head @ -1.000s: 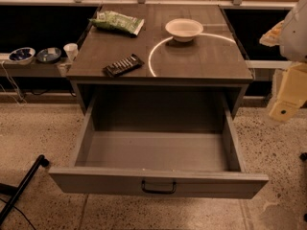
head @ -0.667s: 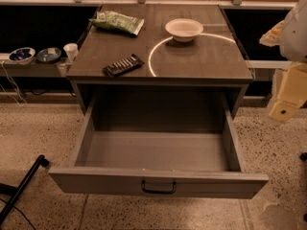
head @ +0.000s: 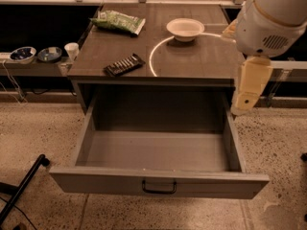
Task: Place rxbar chocolate into top drawer
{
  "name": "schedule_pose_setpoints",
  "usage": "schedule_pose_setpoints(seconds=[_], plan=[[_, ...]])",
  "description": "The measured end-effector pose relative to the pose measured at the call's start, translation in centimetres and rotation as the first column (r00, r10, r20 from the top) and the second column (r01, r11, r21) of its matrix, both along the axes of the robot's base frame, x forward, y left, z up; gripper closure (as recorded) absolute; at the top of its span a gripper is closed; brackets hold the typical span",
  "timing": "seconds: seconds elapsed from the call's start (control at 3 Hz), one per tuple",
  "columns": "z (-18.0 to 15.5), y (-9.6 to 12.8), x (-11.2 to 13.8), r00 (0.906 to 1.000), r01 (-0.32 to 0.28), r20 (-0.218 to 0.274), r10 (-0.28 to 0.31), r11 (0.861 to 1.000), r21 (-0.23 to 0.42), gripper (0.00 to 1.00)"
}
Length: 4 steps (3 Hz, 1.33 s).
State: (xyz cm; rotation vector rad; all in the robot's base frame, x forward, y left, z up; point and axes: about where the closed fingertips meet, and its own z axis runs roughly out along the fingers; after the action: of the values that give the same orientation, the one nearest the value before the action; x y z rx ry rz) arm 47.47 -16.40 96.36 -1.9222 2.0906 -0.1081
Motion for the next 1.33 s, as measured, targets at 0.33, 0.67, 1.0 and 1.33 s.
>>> schedule_pose_setpoints(seconds=[0.33,0.67,1.0,1.33], plan=[[-3.5,4.9,3.6,0.9869,-0.159,-0.034,0.158,0.987,-0.036,0.00],[-3.5,4.9,3.6,0.9868,-0.160,-0.034,0.158,0.987,-0.036,0.00],[-2.8,6.6,4.7,0.9640,-0.265,-0.047,0.262,0.961,-0.079,0.00],[-2.3,9.3,8.2,0.9057,-0.423,-0.039,0.422,0.893,-0.155,0.00]])
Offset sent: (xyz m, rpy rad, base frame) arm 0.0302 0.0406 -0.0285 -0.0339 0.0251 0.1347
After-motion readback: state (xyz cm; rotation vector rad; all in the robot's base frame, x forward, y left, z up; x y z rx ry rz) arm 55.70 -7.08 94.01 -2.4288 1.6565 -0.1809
